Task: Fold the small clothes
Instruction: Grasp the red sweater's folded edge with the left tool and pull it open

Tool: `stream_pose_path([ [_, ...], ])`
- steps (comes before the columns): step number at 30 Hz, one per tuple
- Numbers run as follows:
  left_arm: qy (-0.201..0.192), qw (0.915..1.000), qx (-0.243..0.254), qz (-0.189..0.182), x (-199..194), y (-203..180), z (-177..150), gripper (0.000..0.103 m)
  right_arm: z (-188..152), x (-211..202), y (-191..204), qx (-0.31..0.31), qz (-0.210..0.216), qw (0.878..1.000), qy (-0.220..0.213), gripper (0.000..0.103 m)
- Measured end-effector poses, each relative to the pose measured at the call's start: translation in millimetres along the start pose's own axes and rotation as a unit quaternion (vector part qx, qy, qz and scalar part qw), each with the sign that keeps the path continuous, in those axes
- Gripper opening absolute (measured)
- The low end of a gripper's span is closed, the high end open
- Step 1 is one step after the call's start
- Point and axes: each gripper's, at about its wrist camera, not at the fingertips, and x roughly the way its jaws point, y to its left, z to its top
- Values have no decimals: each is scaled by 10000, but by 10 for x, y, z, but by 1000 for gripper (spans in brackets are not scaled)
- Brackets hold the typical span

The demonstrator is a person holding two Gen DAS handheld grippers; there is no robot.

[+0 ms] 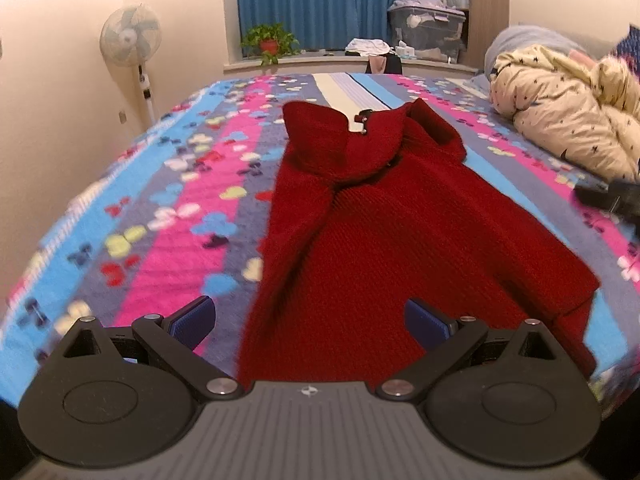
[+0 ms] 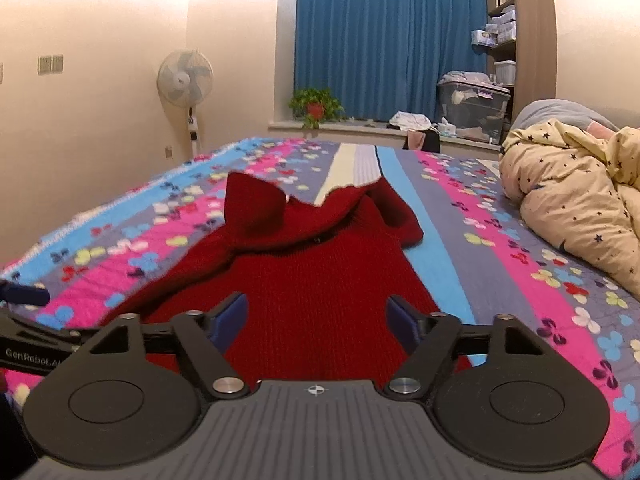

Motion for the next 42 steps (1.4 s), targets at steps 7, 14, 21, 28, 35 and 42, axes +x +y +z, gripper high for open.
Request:
stream_pose_path([
  [7, -138, 9963, 795, 304, 345, 404, 343, 102, 442, 501, -627, -466, 228, 9986, 68, 77],
  [14, 1025, 9942, 297, -153, 948, 564, 239, 101, 38, 1592, -1320, 226, -410, 9797, 1950, 78],
  [21, 1402, 9856, 913, 240, 1170, 523, 82, 75, -295, 2092, -1456, 404, -428, 9526, 2983, 79],
  [28, 1490, 9868, 617, -117, 1193, 592, 78, 15, -261, 1963, -1462, 322, 18, 9612, 2739, 14],
  [35, 712, 9931, 203, 910, 1004, 831, 309, 0, -104, 1524, -1784, 1217, 503, 9675, 2161, 6],
  [42, 1030, 9903, -932, -41, 1024, 1130, 310, 7, -273, 1326, -1921, 1276, 593, 9531, 2679, 5],
])
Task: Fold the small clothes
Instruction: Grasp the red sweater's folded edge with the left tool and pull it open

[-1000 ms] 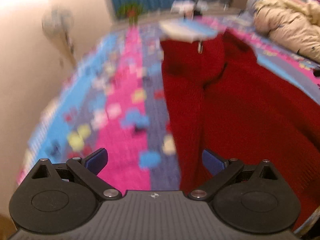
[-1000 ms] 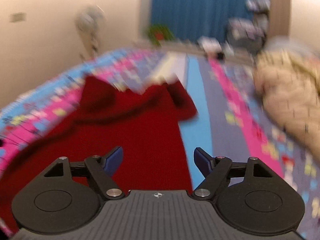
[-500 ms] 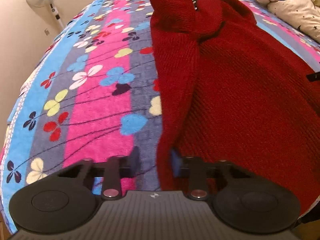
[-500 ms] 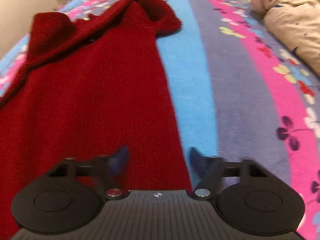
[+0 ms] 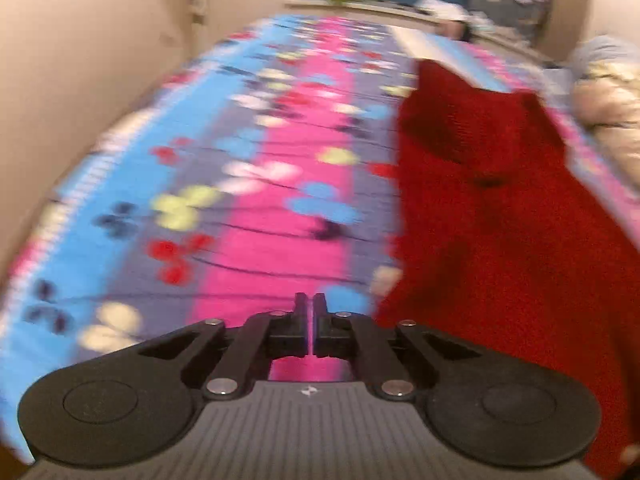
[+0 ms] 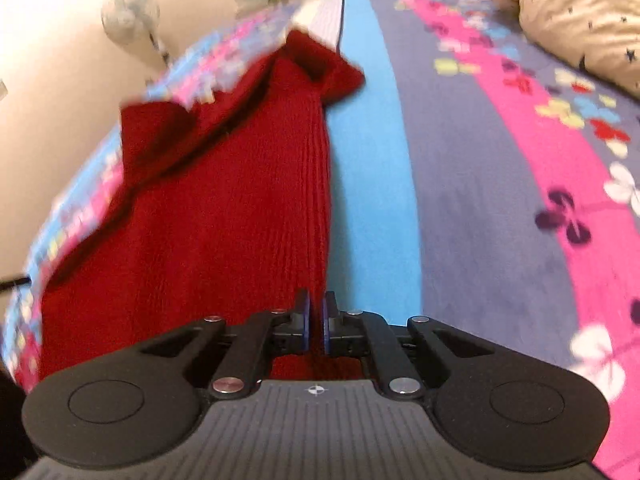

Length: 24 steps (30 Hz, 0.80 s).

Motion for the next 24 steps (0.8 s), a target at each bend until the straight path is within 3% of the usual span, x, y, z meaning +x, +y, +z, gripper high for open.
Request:
stream_pose_path([
  [2, 49, 9988, 309, -386, 10, -144, -44, 34, 7, 16, 43, -120, -76, 9999, -26, 6],
  [3, 65, 9980, 492, -395, 35, -225, -82, 55, 29, 19, 58, -85, -70, 9999, -94, 11],
  [4, 122, 9970, 718, -277, 69, -327, -128, 60, 47, 34, 62, -40, -119, 9998, -136, 13],
  [5, 219, 9956, 904, -136, 113, -395, -174, 60, 66, 69, 72, -1, -177, 9997, -140, 27],
  [6, 391, 9937, 1049, 7, 186, -444, -209, 60, 85, 118, 67, 19, -234, 9996, -129, 52],
  [7, 528, 9930, 1050, 58, 232, -437, -279, 60, 94, 178, 76, -1, -309, 9995, -103, 68],
  [8, 671, 9934, 926, 37, 290, -409, -290, 60, 94, 236, 97, -66, -363, 9993, -46, 69],
  [11, 901, 9949, 430, -155, 355, -294, -257, 58, 69, 426, 158, -312, -406, 9983, 263, 66],
  [14, 1062, 9930, 297, -418, 408, -263, -224, 31, 32, 464, 241, -607, -501, 9967, 214, 55],
  [15, 1036, 9929, 403, -428, 391, -290, -237, 19, 34, 449, 241, -588, -445, 9971, 166, 34],
  [16, 915, 9930, 680, -313, 361, -336, -242, 16, 42, 426, 221, -487, -424, 9978, 116, 13],
  [18, 627, 9930, 997, -97, 271, -381, -219, 15, 63, 352, 154, -217, -314, 9993, 28, 10],
  [20, 317, 9958, 857, -57, 173, -285, -115, 14, 70, 199, 111, -21, -120, 9998, -159, 10],
  [22, -56, 9974, 671, 251, 65, -129, 24, 14, 58, -11, 54, 224, 24, 9990, -376, 9],
  [24, -202, 9988, 372, 262, 10, 38, 135, 14, 13, -164, -51, 605, 228, 9973, -356, 8],
])
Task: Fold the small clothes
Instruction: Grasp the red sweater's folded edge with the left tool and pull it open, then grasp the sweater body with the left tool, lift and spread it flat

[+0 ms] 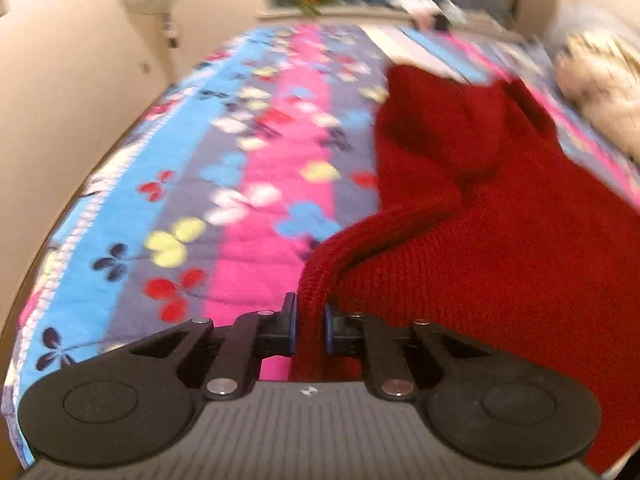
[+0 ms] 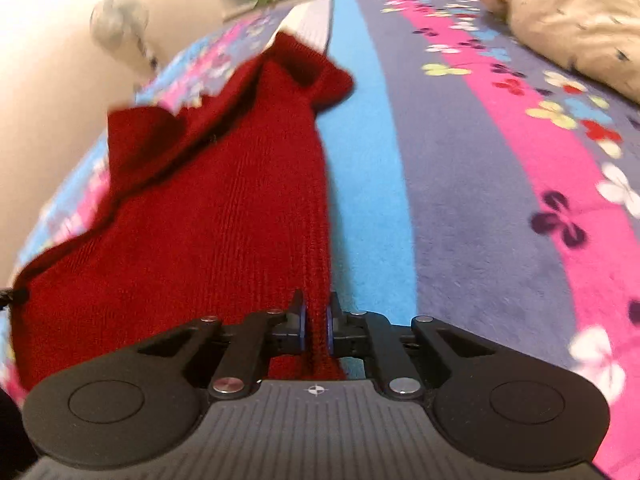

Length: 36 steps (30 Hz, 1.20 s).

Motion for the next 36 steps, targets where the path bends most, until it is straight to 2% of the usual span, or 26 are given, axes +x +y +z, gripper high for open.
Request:
stream_pose_path([
  [2, 111, 9999, 68, -20, 48, 22, 15, 14, -109, -83, -8, 114, -3, 9998, 177, 6],
  [5, 352, 9972, 632, 174, 119, -137, -83, 15, -250, 49, 88, -423, -408, 9960, 674, 6],
  [7, 246, 9946, 927, 386, 80, -220, -139, 24, -286, 165, 92, -569, -806, 9911, 893, 9],
  [8, 115, 9939, 975, 499, 38, -221, -163, 30, -283, 173, 108, -621, -939, 9899, 859, 10],
  [9, -48, 9932, 977, 625, -6, -228, -166, 44, -261, 134, 147, -732, -1029, 9899, 645, 10],
  [10, -239, 9925, 994, 666, -65, -245, -182, 52, -235, 74, 203, -841, -1018, 9905, 385, 11],
  [11, -380, 9922, 1038, 570, -124, -271, -194, 53, -209, 3, 256, -924, -942, 9912, 92, 13],
  [12, -475, 9921, 1074, 446, -152, -297, -194, 53, -196, -60, 306, -971, -869, 9913, -180, 20],
  [13, -540, 9919, 1103, 326, -188, -343, -198, 53, -180, -97, 344, -1013, -832, 9906, -384, 32],
  [15, -572, 9915, 1153, 186, -202, -408, -207, 53, -160, -97, 437, -1137, -792, 9885, -614, 46],
  [16, -603, 9912, 1171, 130, -209, -437, -212, 53, -163, -94, 470, -1193, -764, 9879, -638, 47],
  [22, -942, 9895, 1090, 94, -277, -522, -198, 53, -27, 233, 740, -1487, -771, 9845, -511, 47],
  [27, -989, 9883, 1131, 246, -285, -623, -125, 52, 237, 375, 833, -1221, -726, 9872, -733, 47],
  [29, -982, 9891, 1059, 279, -264, -647, -47, 48, 368, 453, 843, -1012, -759, 9891, -747, 47],
  [31, -994, 9894, 1014, 296, -236, -699, 52, 39, 492, 529, 850, -824, -760, 9913, -696, 47],
  [33, -988, 9898, 982, 308, -181, -802, 191, 34, 600, 623, 857, -657, -738, 9932, -621, 47],
  [36, -999, 9900, 968, 228, -69, -1057, 421, 32, 729, 783, 856, -433, -781, 9950, -447, 47],
])
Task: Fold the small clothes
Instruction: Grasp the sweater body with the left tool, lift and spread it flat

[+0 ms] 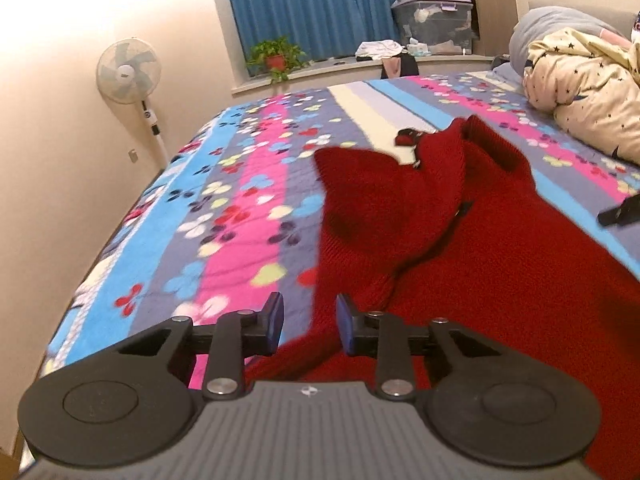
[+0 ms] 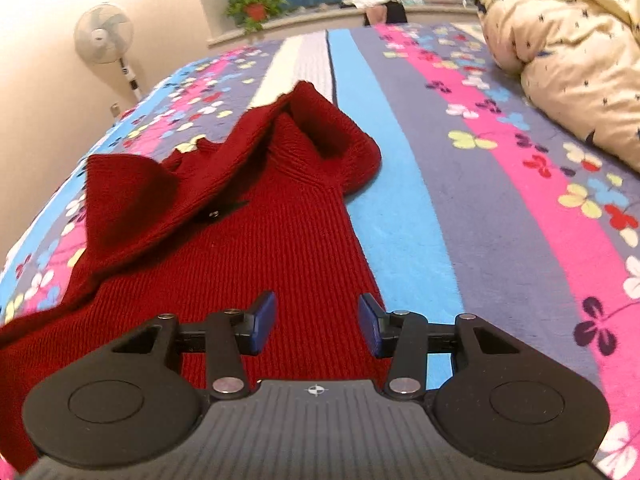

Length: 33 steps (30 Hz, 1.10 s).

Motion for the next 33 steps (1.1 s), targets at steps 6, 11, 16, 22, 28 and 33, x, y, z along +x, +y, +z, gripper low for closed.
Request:
stream_pose_path([
  [6, 87, 9995, 111, -268, 467, -614, 490, 32, 141, 259, 54, 251, 26, 9990, 361, 47],
  [11, 340, 9980, 245, -480, 1030, -1111, 806, 42, 298, 256, 15, 519, 133, 9983, 246, 47],
  [16, 669, 9962, 349, -446, 1672, -1468, 1006, 72, 409, 261, -107, 783, 180, 9967, 144, 47],
  [22, 1069, 9919, 572, -368, 2188, -1657, 1100, 49, 421, 382, -252, 995, 79, 9945, 315, 47],
  [28, 539, 9946, 830, 320, 2098, -1022, 1256, 12, 451, 407, -211, 985, 262, 9942, 347, 47],
  [33, 449, 9824, 278, 1793, 2051, 367, 1336, 11, 461, 380, -165, 918, 335, 9947, 310, 47],
])
